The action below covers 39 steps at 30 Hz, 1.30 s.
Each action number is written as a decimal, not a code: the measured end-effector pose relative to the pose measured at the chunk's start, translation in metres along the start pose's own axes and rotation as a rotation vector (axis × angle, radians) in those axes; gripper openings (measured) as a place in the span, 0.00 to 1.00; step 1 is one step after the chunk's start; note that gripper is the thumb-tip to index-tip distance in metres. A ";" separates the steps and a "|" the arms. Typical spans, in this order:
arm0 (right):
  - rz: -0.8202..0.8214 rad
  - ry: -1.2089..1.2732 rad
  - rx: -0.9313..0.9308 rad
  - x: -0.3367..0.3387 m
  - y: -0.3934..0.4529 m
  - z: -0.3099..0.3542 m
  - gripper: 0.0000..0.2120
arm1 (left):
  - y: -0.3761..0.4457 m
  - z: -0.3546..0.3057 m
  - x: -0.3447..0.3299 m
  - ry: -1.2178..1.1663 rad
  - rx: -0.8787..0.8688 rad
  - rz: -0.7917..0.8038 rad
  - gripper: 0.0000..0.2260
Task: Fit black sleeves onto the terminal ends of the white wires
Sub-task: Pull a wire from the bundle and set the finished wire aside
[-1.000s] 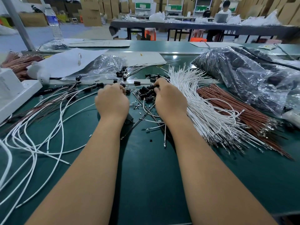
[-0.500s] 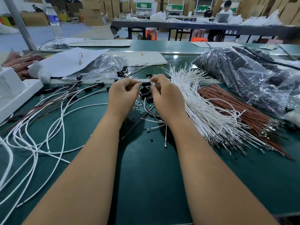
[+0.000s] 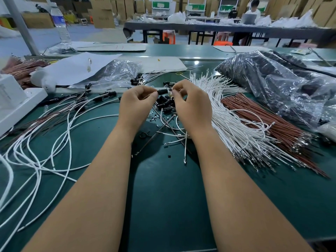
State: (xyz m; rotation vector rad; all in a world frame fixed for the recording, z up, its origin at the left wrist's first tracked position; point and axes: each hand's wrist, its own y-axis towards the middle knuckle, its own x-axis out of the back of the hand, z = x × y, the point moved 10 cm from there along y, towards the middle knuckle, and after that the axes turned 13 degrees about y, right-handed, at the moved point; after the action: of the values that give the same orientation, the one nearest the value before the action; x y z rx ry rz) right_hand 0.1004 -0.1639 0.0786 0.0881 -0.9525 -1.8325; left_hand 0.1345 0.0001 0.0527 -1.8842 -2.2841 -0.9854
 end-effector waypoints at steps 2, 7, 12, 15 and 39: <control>0.009 0.015 -0.009 -0.001 0.000 0.000 0.04 | 0.000 -0.001 0.000 0.000 -0.011 -0.004 0.02; 0.013 0.054 0.006 -0.003 0.001 0.004 0.05 | 0.001 0.000 0.002 0.005 -0.026 -0.025 0.02; -0.043 0.174 -0.048 0.000 0.002 -0.003 0.03 | 0.002 0.001 0.001 -0.015 -0.031 -0.019 0.04; -0.073 0.277 -0.128 0.000 0.002 -0.012 0.03 | 0.001 -0.002 -0.003 -0.012 -0.043 0.005 0.06; -0.018 0.115 -0.055 -0.007 0.001 -0.008 0.03 | 0.001 0.004 -0.008 0.001 0.012 0.045 0.08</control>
State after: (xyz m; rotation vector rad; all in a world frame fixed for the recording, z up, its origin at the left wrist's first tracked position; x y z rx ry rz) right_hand 0.1078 -0.1632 0.0712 0.1669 -0.8233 -1.8485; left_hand 0.1386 -0.0046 0.0465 -1.9210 -2.2320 -0.9645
